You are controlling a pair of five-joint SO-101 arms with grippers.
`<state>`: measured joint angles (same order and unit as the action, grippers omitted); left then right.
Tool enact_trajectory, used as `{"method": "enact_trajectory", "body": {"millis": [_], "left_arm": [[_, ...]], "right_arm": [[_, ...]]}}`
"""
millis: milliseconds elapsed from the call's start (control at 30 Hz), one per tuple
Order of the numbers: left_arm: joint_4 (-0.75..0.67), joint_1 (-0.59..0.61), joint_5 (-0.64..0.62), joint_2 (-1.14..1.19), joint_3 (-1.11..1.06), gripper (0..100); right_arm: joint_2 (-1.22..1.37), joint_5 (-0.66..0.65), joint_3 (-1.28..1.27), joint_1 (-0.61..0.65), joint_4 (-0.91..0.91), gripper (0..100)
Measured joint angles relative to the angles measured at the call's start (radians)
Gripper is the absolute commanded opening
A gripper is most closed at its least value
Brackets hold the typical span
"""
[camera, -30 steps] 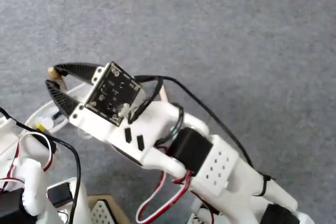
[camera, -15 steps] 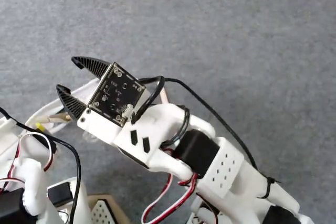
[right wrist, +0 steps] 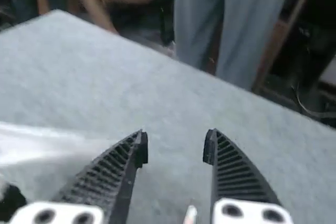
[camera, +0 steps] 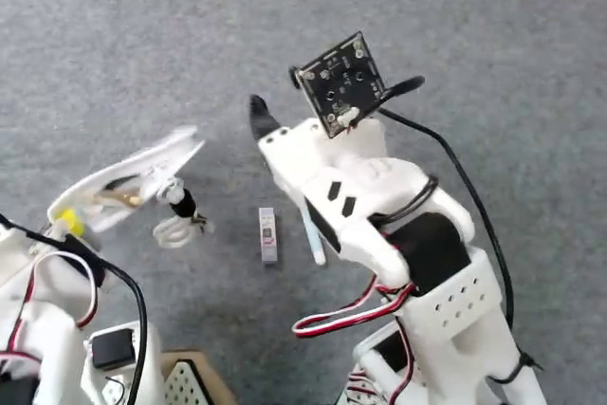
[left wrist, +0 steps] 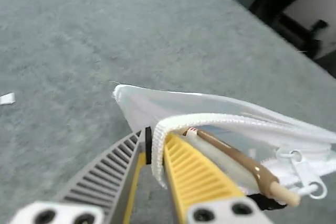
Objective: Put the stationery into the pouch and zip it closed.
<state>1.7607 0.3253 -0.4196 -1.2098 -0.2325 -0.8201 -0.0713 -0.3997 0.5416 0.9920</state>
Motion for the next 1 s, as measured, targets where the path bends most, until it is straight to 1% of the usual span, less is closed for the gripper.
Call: {"method": "enact_trajectory", "body": {"millis": [167, 267, 333, 433, 567, 633, 700, 800, 1000], "left_arm": [[0.0, -0.15, -0.035, 0.037, 0.118, 3], [0.0, -0.235, -0.055, 0.032, 0.115, 3], [0.0, -0.249, -0.057, 0.032, 0.051, 3], [0.0, -0.189, -0.057, 0.081, -0.08, 3], [-0.011, -0.048, -0.055, 0.21, -0.089, 3], [-0.012, 0.035, -0.035, 0.296, -0.087, 3], [-0.014, 0.092, -0.011, 0.373, -0.086, 3], [-0.012, 0.109, -0.002, 0.443, -0.084, 3], [-0.012, 0.083, 0.006, 0.443, -0.071, 3]], "right_arm": [[-0.064, 0.017, -0.17, -0.017, 0.02, 18.5], [-0.112, 0.058, -0.261, -0.017, 0.02, 18.5], [-0.14, 0.071, -0.296, -0.017, 0.02, 18.5], [-0.166, 0.077, -0.316, -0.017, 0.02, 18.5], [-0.175, 0.078, -0.316, -0.018, 0.02, 18.5], [-0.175, 0.077, -0.316, -0.018, 0.02, 18.5], [-0.175, 0.078, -0.316, -0.018, 0.02, 18.5], [-0.175, 0.077, -0.316, -0.018, 0.02, 18.5], [-0.175, 0.077, -0.347, -0.02, 0.018, 18.5]]}}
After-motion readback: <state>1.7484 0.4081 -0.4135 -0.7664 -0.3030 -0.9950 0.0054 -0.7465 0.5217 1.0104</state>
